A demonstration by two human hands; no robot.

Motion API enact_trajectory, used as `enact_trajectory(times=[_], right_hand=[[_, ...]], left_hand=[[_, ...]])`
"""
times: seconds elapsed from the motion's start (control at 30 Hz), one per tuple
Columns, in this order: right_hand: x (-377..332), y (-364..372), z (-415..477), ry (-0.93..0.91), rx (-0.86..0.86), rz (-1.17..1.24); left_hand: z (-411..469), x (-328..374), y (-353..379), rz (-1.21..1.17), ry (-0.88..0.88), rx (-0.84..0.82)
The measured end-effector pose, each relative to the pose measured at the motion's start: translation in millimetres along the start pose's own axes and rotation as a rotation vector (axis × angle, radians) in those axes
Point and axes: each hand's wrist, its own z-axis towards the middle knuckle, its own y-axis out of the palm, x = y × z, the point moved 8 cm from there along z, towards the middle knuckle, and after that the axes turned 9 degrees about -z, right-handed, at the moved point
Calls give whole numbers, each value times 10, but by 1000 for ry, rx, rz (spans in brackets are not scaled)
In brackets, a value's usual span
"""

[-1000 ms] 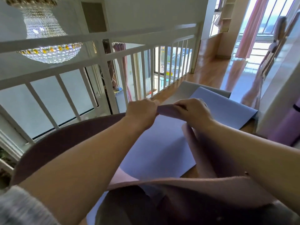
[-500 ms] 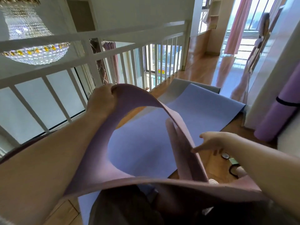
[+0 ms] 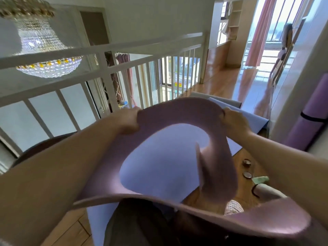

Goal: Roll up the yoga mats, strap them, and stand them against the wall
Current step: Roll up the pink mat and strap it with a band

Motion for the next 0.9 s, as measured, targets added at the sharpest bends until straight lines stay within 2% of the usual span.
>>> enact_trajectory(times=[0.13, 0.23, 0.33, 0.47, 0.53, 0.67, 0.77, 0.9], right_hand=[[-539, -419, 9, -258, 119, -1], [-718, -500, -116, -372, -69, 155], [-707, -396, -371, -382, -269, 149], [-787, -371, -689, -436, -354, 125], [-836, -385, -816, -459, -453, 130], [-588, -370, -1108, -208, -932, 152], [-451, -477, -1381, -157, -1169, 22], [-525, -639, -1656, -316, -1188, -150]], left_hand=[[-101, 746, -43, -97, 319, 32], [-160, 954, -83, -48, 366, 138], [-205, 1010, 10, 185, 356, 146], [-293, 1144, 57, 178, 430, 179], [-325, 1195, 140, 200, 461, 146], [-307, 1102, 388, 215, 376, -10], [-242, 1054, 463, 227, 344, -49], [-191, 1011, 494, 192, 289, -83]])
